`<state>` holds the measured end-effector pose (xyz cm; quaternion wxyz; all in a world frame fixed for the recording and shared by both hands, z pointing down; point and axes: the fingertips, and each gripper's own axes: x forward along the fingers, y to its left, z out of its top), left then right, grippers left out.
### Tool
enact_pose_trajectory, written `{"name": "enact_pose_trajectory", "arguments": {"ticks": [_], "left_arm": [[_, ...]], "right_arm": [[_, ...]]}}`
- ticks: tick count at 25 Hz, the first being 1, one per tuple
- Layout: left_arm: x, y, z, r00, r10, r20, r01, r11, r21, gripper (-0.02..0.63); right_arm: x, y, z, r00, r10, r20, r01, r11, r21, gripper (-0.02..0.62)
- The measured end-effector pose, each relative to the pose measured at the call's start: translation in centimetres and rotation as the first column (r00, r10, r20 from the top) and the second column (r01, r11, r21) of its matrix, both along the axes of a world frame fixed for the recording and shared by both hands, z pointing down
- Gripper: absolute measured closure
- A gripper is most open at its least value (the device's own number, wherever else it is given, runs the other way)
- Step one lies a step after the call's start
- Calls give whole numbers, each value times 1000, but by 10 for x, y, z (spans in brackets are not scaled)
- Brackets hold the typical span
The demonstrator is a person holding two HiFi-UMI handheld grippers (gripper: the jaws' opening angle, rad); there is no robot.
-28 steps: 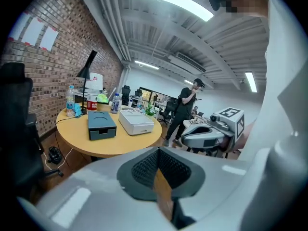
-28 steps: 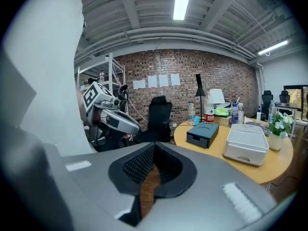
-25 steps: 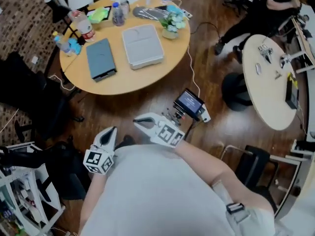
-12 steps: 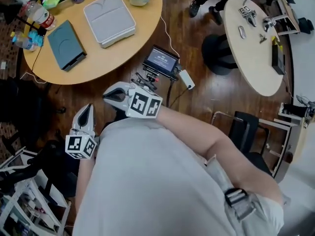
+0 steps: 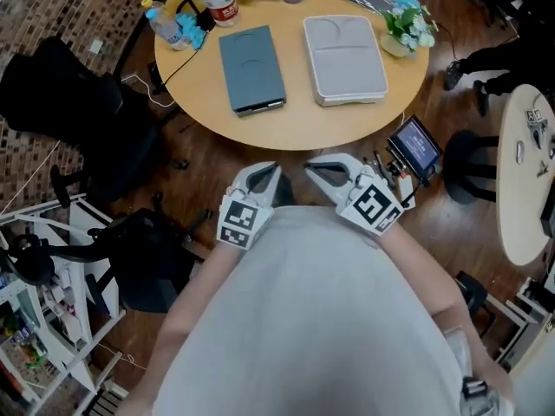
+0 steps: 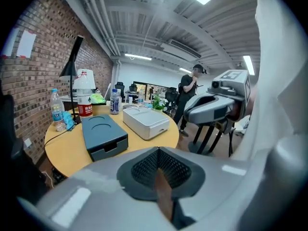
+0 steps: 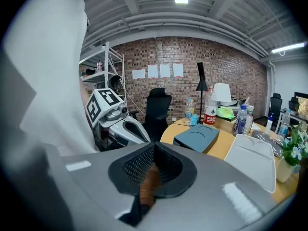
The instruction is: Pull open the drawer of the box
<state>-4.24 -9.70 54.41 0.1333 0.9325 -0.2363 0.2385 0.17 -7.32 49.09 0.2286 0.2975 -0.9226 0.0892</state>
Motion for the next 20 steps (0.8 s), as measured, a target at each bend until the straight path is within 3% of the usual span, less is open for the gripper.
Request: {"name": "enact_pose_trajectory", "arguments": {"ticks": [5, 15, 20], "left_arm": [[-11, -28, 11, 999, 20, 42, -21, 1000, 20, 600], [-10, -62, 17, 997, 68, 27, -68, 998, 4, 600], [-8, -77, 25, 996, 44, 71, -46, 999, 20, 600]], "right_arm": [[-13, -25, 5, 1000, 16, -2, -16, 1000, -2, 592], [-19, -66, 12, 999, 7, -45, -5, 999, 41, 592], [-15, -75, 18, 996, -16, -87, 18, 1000, 19, 591]]}}
